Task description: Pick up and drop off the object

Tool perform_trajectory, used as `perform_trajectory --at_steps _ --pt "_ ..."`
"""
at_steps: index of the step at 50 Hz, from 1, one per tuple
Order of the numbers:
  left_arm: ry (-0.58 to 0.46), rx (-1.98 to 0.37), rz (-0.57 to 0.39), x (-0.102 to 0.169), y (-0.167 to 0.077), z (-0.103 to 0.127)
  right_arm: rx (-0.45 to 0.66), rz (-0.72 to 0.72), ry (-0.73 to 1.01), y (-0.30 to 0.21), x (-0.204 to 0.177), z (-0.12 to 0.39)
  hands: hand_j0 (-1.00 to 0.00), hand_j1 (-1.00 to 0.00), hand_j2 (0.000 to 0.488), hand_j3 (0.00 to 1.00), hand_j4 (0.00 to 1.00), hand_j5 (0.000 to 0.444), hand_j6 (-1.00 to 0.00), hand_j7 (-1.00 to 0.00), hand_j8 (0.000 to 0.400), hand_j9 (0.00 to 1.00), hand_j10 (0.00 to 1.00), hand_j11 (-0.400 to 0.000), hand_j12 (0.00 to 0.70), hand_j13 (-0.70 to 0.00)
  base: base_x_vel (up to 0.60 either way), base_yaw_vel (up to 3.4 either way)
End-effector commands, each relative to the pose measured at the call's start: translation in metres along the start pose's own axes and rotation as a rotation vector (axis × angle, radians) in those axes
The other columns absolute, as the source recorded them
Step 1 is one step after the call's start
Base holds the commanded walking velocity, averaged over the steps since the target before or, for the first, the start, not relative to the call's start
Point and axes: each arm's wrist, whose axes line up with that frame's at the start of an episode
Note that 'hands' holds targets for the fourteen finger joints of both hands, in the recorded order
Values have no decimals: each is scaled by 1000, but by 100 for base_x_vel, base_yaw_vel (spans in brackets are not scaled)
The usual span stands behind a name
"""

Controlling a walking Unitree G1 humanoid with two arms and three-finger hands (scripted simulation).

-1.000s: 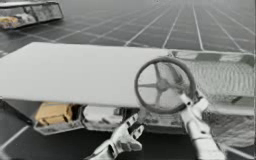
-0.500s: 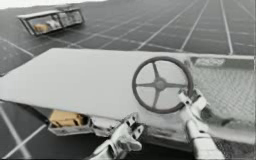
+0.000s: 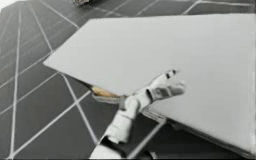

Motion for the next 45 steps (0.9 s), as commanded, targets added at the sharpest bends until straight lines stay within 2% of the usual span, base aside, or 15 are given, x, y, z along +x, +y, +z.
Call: perform_trajectory --at_steps 1,4,8,14,15,16,17,18,19,20,21,28,33,38,45 --pt "66 115 -92 42 -42 -16 111 -310 -65 -150 106 69 0 0 0 1000 1000 0 0 0 0 1000 1000 -400 0 -700 0 -38" --pt "85 126 -107 45 -63 -21 136 -359 -86 -188 103 79 0 0 0 1000 1000 0 0 0 0 1000 1000 -400 0 -700 0 -44" --pt "54 114 -92 31 -56 -17 138 -323 -87 -168 95 81 0 0 0 1000 1000 0 0 0 0 1000 1000 -400 0 -700 0 -43" --pt "12 99 51 -4 -36 -16 113 -328 134 -165 93 -14 0 0 0 1000 1000 0 0 0 0 1000 1000 -400 0 -700 0 -25" --pt "4 88 55 -9 -33 -5 89 -326 154 -157 94 -29 0 0 0 932 1000 34 0 0 0 1000 1000 -400 0 -700 0 -9" --pt "-14 82 69 -17 -31 -11 64 -322 194 -144 93 -37 0 0 0 211 978 383 0 0 0 1000 1000 -400 0 -700 0 -6" --pt "-22 59 98 -13 -26 -6 45 -309 187 -136 101 -37 0 0 0 0 190 95 0 0 0 1000 1000 -400 0 -700 0 -3" --pt "-21 42 96 -18 -25 -8 6 -310 197 -126 102 -34 0 0 0 0 0 0 0 0 0 932 1000 -400 0 -700 0 -1" --pt "-21 20 75 -19 -22 -8 -15 -303 193 -121 103 -36 0 0 0 0 0 0 0 0 0 211 978 -391 0 -684 0 1" --pt "-20 26 87 -14 -24 -3 -38 -295 195 -121 101 -34 0 0 0 0 0 0 0 0 0 0 190 -76 0 -133 0 1" --pt "-30 25 64 -10 -20 -5 -44 -304 205 -124 97 -38 0 0 0 0 0 0 0 0 0 0 0 0 0 0 0 1" --pt "-22 12 -17 2 -46 -12 -141 -259 174 -152 87 -8 0 0 0 0 0 0 0 0 0 0 0 0 0 0 0 -2" --pt "-108 28 -34 -1 -53 3 -250 -34 89 -133 -3 -7 0 0 0 0 0 0 0 0 0 0 0 0 0 0 0 -6" --pt "-435 105 85 -33 -43 37 -386 341 -238 -89 -130 5 0 0 0 0 0 0 0 0 0 0 0 0 0 0 0 -3" --pt "-616 77 154 -73 -22 45 -405 784 -374 8 -248 -44 0 0 0 0 0 0 0 0 0 0 0 0 0 0 0 9"
